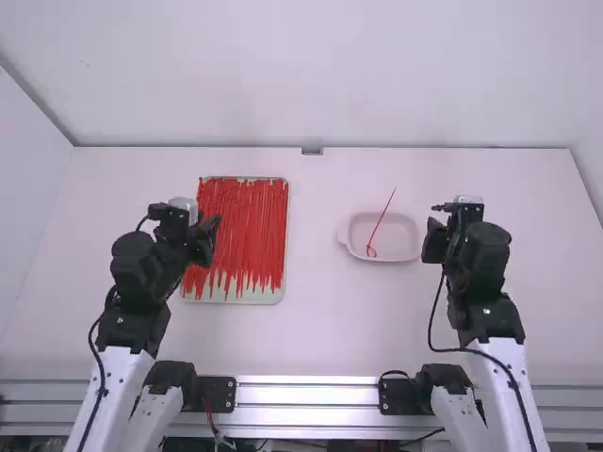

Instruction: Fasten the cable tie

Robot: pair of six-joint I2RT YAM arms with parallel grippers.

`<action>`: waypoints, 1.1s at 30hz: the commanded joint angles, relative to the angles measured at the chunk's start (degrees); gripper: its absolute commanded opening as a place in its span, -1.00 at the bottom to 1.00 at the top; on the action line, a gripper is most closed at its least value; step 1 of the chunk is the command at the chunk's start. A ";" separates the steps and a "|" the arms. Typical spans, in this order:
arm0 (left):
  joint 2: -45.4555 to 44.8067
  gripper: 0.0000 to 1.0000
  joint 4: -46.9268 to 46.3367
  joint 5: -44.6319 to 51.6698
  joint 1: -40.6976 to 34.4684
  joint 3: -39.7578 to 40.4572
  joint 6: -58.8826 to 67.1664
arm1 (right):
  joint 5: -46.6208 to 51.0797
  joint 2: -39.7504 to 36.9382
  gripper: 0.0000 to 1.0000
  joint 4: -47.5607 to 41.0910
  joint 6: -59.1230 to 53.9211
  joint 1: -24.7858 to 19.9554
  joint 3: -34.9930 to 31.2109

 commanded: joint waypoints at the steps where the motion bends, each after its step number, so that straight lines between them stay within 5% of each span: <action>1: -3.44 -0.37 0.89 -6.17 -0.03 -3.00 0.16 | 0.14 -3.32 -0.34 2.31 0.08 0.16 -3.32; 15: -20.01 -0.95 0.89 -16.03 -0.03 -19.57 0.16 | 0.14 -21.03 -0.96 11.86 0.08 0.16 -21.03; 33: -33.53 -1.00 0.89 -16.03 -0.03 -31.83 0.16 | 0.14 -36.16 -1.00 11.86 0.08 0.16 -36.16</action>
